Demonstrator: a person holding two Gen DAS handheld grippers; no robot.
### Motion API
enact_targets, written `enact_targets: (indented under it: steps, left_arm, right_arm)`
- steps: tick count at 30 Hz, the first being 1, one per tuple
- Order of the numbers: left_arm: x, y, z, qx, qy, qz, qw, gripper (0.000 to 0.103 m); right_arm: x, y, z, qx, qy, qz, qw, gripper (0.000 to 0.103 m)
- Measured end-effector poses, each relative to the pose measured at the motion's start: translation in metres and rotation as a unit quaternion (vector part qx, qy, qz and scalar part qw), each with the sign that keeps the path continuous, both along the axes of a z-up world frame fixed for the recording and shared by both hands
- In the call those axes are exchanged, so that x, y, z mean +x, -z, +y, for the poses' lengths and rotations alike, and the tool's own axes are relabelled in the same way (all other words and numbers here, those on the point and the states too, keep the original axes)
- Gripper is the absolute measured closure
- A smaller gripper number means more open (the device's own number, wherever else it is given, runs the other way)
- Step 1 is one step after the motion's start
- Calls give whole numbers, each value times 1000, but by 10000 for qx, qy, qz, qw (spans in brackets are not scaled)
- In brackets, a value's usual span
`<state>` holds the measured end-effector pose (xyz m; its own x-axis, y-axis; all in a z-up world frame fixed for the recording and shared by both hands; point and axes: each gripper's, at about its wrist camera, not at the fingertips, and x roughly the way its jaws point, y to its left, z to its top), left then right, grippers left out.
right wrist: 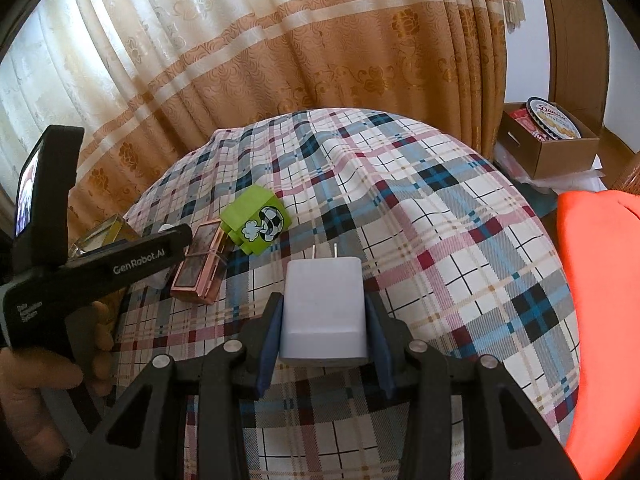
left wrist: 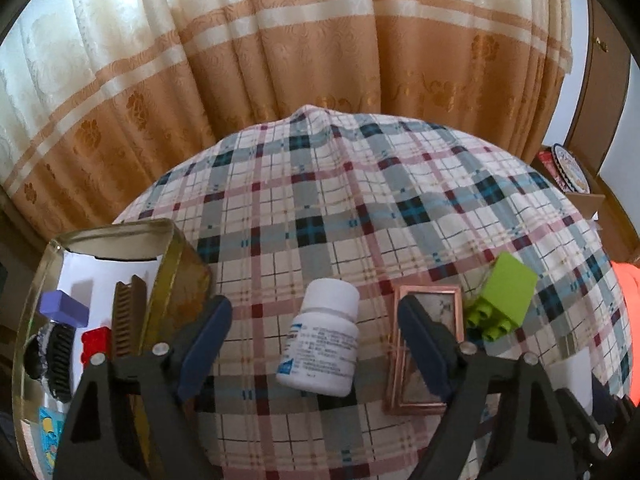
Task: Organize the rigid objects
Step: 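Grasp the white pill bottle with the left tool while the right tool holds the charger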
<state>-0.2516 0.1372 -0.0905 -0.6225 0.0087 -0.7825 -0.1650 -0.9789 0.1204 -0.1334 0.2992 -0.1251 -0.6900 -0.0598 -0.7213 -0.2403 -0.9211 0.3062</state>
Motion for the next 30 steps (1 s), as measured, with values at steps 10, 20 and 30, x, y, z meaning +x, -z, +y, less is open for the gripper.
enact_targets:
  steps: [10, 20, 30]
  left_arm:
    - [8, 2, -8, 334, -79, -32, 9994, 21]
    - [3, 16, -6, 562, -77, -323, 9979, 65]
    - [2, 21, -16, 613, -273, -53, 9977, 38]
  right_arm:
    - [0, 0, 1, -29, -1, 12, 10000, 59]
    - [0, 1, 2, -97, 2, 41, 9999, 59]
    - [0, 1, 2, -86, -1, 40, 10000, 59]
